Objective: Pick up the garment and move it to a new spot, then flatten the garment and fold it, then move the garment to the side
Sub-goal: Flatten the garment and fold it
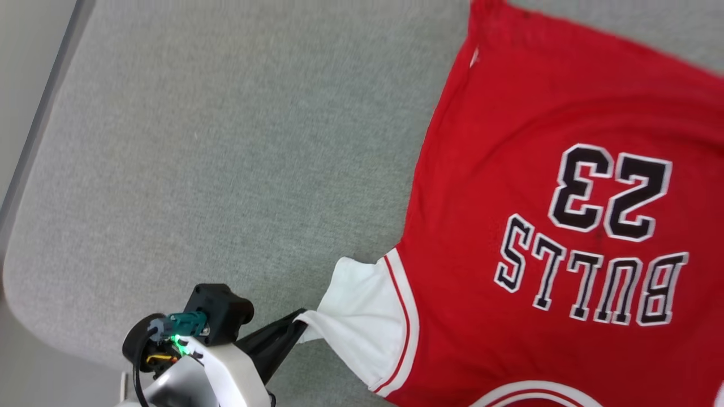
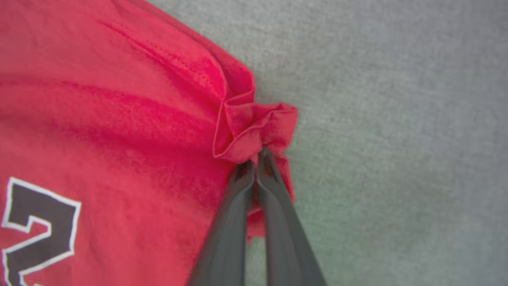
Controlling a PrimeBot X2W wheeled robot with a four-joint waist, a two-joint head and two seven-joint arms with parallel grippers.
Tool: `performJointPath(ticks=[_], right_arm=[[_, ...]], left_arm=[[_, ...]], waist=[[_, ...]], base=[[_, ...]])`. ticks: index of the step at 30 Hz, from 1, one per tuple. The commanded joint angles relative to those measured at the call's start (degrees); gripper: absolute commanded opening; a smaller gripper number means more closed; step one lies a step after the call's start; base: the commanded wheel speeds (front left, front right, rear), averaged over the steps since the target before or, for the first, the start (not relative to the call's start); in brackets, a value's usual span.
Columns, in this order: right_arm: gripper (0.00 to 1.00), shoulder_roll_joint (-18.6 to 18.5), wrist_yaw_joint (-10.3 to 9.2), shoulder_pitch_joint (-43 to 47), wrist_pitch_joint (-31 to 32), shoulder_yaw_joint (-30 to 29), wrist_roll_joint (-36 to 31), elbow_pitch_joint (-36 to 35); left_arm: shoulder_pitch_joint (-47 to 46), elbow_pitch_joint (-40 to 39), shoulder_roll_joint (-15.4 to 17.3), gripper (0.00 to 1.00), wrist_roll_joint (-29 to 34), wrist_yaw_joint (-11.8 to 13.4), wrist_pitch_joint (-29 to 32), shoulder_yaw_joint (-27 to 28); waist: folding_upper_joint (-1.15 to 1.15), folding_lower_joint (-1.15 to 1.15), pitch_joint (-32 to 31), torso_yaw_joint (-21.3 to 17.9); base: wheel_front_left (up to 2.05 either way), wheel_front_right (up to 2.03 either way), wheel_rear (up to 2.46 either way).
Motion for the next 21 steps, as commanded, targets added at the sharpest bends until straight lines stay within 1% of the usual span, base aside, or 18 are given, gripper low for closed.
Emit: performJointPath(ticks=[1, 5, 6, 9, 13, 17, 21], right_arm=[[0.00, 0.2, -0.09, 4.5, -0.5, 0.2, 0.9, 1.2], [0.00, 1.1, -0.09, 10.8, -2.7, 0.2, 3.7, 0.2], [0.00, 1.1, -0.09, 10.8, -2.7, 0.2, 3.7, 0.2], [0.00, 1.9, -0.09, 16.0, -4.0, -0.6, 6.8, -1.0], [0.00, 1.7, -0.09, 23.8, -5.3, -0.6, 9.6, -4.0], [0.00, 3.2, -0.08, 30.5, -7.4, -4.1, 12.9, -7.1], [0.00, 4.2, -0.08, 37.0, -8.1, -7.6, 14.0, -10.3]], left_arm=[[0.8, 0.4, 0.2, 0.00, -0.6, 0.5, 0.1, 0.2], [2.6, 1.3, 0.0, 0.00, -1.6, 1.4, -0.1, 0.2], [2.6, 1.3, 0.0, 0.00, -1.6, 1.4, -0.1, 0.2], [4.0, 2.3, -0.2, 0.00, -2.3, 2.3, -0.7, 0.5], [6.1, 3.4, -0.5, 0.00, -3.0, 3.4, -1.9, 0.8], [7.6, 4.1, -1.2, 0.00, -4.0, 4.2, -3.2, 1.2], [8.1, 4.9, -1.5, 0.00, -3.9, 5.3, -4.7, 2.4]], waist=[[0.00, 0.00, -4.9, -3.0], [0.00, 0.00, -9.9, -5.4], [0.00, 0.00, -9.9, -5.4], [0.00, 0.00, -13.3, -7.3], [0.00, 0.00, -17.2, -9.7], [0.00, 0.00, -20.0, -11.7], [0.00, 0.00, -21.7, -13.2]], base=[[0.00, 0.00, 0.00], [0.00, 0.00, 0.00], [0.00, 0.00, 0.00], [0.00, 0.00, 0.00], [0.00, 0.00, 0.00], [0.00, 0.00, 0.00], [0.00, 0.00, 0.00]])
